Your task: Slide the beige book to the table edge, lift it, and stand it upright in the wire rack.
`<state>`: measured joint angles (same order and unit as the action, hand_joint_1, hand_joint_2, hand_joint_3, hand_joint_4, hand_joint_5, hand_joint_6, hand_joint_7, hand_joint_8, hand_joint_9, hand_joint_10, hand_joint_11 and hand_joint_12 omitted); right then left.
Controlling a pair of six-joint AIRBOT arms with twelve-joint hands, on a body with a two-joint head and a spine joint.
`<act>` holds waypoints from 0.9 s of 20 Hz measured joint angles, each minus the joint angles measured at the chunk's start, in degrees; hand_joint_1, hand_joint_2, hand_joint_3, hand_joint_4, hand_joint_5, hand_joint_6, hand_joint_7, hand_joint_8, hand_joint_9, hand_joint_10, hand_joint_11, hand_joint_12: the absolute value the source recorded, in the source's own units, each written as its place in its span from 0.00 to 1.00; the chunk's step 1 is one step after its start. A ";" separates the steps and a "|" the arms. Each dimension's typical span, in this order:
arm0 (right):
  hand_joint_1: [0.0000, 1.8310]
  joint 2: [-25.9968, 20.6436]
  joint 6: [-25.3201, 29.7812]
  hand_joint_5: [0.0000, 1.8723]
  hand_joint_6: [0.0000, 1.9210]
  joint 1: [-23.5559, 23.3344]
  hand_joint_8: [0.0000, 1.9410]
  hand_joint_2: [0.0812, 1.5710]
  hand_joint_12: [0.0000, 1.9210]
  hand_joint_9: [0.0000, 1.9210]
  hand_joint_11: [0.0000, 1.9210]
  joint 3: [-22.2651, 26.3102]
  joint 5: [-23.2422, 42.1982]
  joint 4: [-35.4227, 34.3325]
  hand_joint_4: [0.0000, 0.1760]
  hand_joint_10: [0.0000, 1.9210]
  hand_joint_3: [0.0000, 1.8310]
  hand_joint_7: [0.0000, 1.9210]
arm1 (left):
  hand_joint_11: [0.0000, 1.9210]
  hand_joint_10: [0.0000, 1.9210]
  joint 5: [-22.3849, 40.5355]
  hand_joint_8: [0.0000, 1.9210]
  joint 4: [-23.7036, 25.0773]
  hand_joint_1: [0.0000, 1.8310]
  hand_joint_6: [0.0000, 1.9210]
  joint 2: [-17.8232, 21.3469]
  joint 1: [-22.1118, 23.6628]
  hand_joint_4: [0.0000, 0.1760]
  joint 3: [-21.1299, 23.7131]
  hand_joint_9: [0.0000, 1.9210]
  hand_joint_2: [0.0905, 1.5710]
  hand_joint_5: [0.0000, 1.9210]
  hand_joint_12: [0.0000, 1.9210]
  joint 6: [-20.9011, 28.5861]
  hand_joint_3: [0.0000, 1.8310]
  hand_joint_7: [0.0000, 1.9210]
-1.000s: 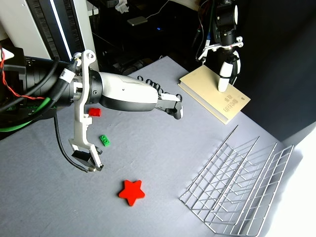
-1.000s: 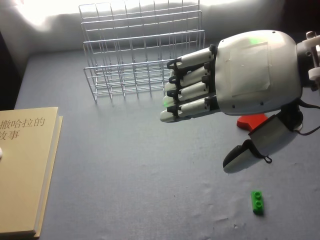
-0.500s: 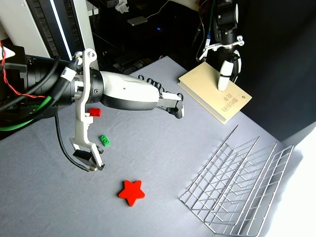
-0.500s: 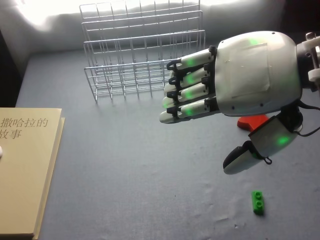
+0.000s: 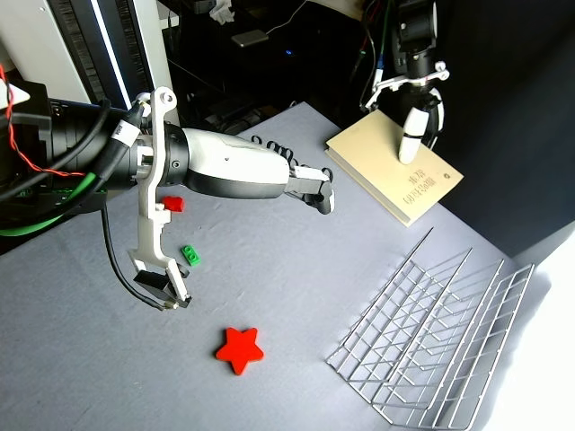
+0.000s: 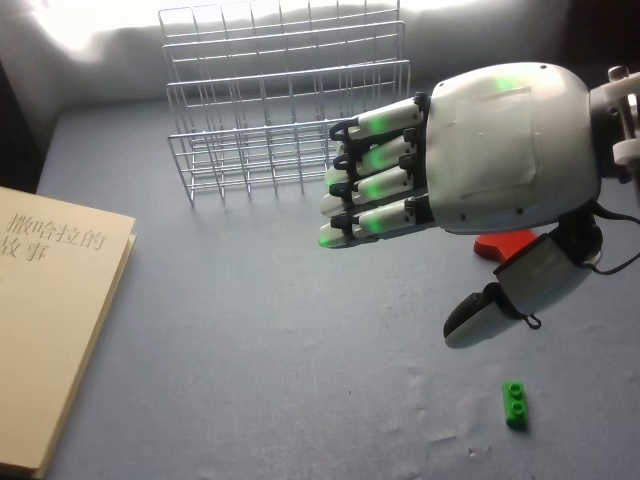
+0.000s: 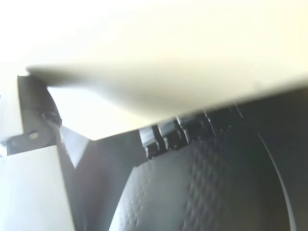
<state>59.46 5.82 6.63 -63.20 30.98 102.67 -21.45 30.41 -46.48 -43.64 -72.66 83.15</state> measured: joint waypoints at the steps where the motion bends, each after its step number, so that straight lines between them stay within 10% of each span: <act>1: 0.04 -0.31 -0.11 0.15 0.00 0.00 0.00 0.67 0.45 0.17 0.00 0.09 0.00 0.02 0.00 0.00 0.00 0.16 | 0.38 0.74 -0.15 0.67 -0.83 0.74 0.56 0.20 0.87 0.00 0.00 0.41 0.74 0.41 0.72 -0.20 0.00 0.44; 18: 0.03 -5.53 0.76 0.14 0.00 -3.19 0.00 0.66 0.47 0.17 0.00 1.44 3.93 0.59 0.00 0.00 0.00 0.15 | 0.39 0.76 5.14 0.71 -5.38 0.74 0.60 5.57 12.15 0.00 -1.03 0.40 0.75 0.38 0.72 1.33 0.00 0.41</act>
<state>53.93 6.59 3.44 -61.76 34.92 103.26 -16.32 25.04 -40.91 -31.48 -73.69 84.49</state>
